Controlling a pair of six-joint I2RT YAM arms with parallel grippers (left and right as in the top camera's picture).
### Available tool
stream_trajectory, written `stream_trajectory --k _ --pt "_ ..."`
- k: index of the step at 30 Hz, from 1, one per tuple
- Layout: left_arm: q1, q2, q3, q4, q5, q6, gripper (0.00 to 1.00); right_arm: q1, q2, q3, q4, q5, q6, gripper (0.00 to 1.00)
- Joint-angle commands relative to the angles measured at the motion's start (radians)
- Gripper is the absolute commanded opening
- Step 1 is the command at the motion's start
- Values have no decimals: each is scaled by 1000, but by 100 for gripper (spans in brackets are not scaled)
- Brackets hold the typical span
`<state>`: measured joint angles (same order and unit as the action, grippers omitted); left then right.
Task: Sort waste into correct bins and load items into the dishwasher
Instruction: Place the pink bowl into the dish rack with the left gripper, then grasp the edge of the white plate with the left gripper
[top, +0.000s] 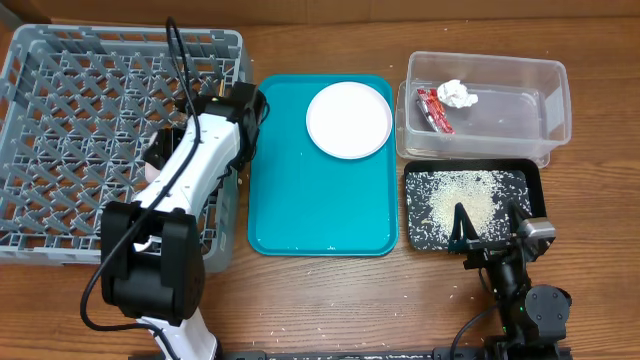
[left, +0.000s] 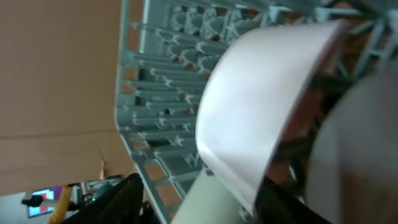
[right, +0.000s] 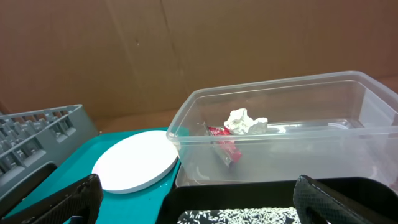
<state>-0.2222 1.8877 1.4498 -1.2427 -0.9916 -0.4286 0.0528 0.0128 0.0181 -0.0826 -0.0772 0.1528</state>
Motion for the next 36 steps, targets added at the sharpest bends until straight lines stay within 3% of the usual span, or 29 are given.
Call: stream_trajectory --k 1,4,7,8,14,16,22,27,30,33,36 --pt "-21 -98 144 -64 268 -23 64 -5 -8 -10 6 8 1 100" --pt "-38 -182 255 -66 681 -20 68 -5 -8 -10 6 8 1 100" --pt "-60 -232 276 70 1157 -11 71 -5 -8 -10 6 8 1 100" --pt "-71 -230 275 109 1216 1 71 -5 -8 -10 6 8 1 100" --pt "-148 -102 242 289 1119 -79 65 -5 -8 -10 6 8 1 100" --pt "-154 -13 242 349 1119 -97 54 -5 -8 -10 6 8 1 100" --pt "-150 190 242 428 1077 -304 55 -5 -8 -10 6 8 1 100" --pt "-150 336 242 458 1116 -339 51 -5 -8 -10 6 8 1 100" --pt "-152 375 242 424 1120 -323 33 -5 -8 -10 6 8 1 100" --pt "-151 368 246 360 1115 -245 4 -5 -8 -10 6 8 1 100" --pt "-131 335 280 268 1088 -198 4 -5 -8 -10 6 8 1 100"
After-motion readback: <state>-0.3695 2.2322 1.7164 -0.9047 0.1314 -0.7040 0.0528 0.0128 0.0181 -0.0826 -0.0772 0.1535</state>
